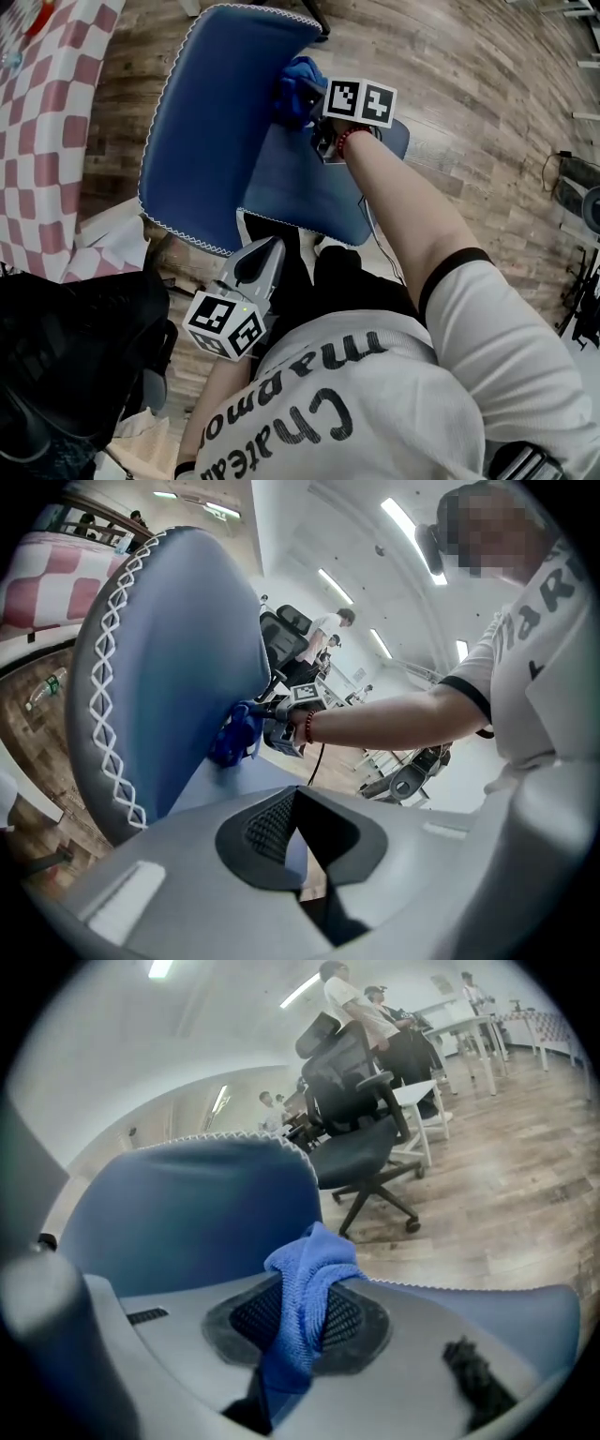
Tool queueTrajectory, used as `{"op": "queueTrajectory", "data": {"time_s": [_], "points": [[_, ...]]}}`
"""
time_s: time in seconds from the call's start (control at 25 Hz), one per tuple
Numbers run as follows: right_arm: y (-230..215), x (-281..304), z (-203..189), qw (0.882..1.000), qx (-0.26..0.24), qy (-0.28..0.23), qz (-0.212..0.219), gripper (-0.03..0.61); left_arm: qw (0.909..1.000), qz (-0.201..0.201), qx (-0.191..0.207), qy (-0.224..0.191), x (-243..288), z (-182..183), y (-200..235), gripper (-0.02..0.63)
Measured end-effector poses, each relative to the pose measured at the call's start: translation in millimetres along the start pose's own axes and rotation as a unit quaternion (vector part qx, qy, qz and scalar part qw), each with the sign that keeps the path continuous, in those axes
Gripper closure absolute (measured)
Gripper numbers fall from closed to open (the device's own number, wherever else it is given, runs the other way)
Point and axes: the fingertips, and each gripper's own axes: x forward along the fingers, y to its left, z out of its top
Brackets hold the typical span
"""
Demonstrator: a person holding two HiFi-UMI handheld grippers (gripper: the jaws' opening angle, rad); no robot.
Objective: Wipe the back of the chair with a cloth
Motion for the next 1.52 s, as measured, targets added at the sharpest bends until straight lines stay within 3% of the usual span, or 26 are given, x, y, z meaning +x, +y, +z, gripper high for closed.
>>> {"op": "queueTrajectory", "data": {"time_s": [0.24, 0.44, 0.68, 0.92, 1.12, 1.32, 1.52], "points": [[18, -39, 14, 0.999, -0.027, -0.014, 0.027, 0.502, 0.9995, 0.009, 0.006, -0.03, 1, 20, -13, 0.609], [74, -100, 40, 0.99, -0.08, -0.04, 0.113, 0.502, 0.9957, 0.041, 0.013, -0.082, -5, 48, -21, 0.609], [164, -199, 57, 0.954, -0.178, -0.07, 0.233, 0.502, 0.9818, 0.07, 0.033, -0.174, -31, 102, -54, 0.609], [227, -298, 52, 0.911, -0.233, -0.094, 0.326, 0.502, 0.9534, 0.083, 0.075, -0.28, -74, 150, -128, 0.609], [263, -366, 36, 0.877, -0.275, -0.102, 0.379, 0.502, 0.9442, 0.063, 0.098, -0.308, -101, 154, -199, 0.609], [286, -419, 21, 0.858, -0.297, -0.101, 0.407, 0.502, 0.9185, 0.079, 0.119, -0.369, -154, 160, -242, 0.609], [298, -453, 13, 0.849, -0.31, -0.095, 0.417, 0.502, 0.9069, 0.087, 0.145, -0.386, -187, 156, -273, 0.609]]}}
